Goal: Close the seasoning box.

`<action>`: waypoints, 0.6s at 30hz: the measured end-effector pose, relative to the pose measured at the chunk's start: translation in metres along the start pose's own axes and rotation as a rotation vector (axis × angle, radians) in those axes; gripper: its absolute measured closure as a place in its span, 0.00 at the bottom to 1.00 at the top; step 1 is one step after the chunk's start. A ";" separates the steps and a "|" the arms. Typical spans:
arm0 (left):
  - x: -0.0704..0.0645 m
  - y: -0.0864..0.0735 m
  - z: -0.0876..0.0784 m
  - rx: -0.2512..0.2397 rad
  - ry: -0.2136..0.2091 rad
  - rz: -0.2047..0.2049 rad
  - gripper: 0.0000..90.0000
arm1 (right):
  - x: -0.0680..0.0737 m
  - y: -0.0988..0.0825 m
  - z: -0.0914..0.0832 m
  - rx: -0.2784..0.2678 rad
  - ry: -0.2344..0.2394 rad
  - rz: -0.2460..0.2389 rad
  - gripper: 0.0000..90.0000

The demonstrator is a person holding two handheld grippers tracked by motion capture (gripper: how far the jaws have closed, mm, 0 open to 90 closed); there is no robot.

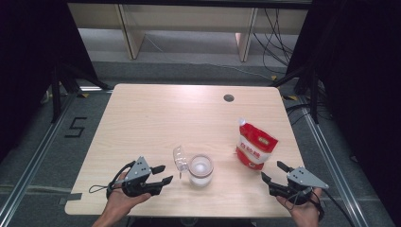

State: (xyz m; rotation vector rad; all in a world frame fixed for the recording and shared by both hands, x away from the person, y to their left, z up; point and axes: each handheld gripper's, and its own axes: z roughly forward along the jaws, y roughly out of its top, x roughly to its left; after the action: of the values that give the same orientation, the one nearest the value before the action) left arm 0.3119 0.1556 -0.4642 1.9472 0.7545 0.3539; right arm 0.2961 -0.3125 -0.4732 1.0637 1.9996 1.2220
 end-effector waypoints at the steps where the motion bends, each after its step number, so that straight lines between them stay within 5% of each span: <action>1: 0.001 0.001 0.000 -0.004 0.002 0.013 0.68 | 0.000 0.000 0.000 -0.007 -0.004 0.003 0.32; 5: 0.001 0.002 0.000 -0.025 0.032 -0.023 0.86 | 0.002 -0.001 0.000 -0.003 -0.003 0.013 0.32; 8: 0.002 0.005 0.000 -0.033 0.027 0.006 0.94 | 0.003 -0.001 0.001 0.003 -0.001 -0.005 0.32; 10: 0.000 0.007 0.000 -0.030 0.028 0.003 0.96 | 0.002 -0.001 0.001 -0.006 -0.007 -0.034 0.32; 11: 0.000 0.008 0.002 -0.042 0.019 -0.010 0.98 | 0.003 -0.001 0.002 0.002 0.010 -0.005 0.32; 18: -0.006 0.015 0.007 -0.047 -0.003 0.006 0.99 | 0.003 -0.001 0.002 0.006 0.010 -0.026 0.32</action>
State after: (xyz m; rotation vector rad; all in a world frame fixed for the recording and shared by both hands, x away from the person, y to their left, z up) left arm 0.3163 0.1414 -0.4540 1.9054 0.7326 0.3691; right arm 0.2958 -0.3092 -0.4755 1.0331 2.0196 1.2101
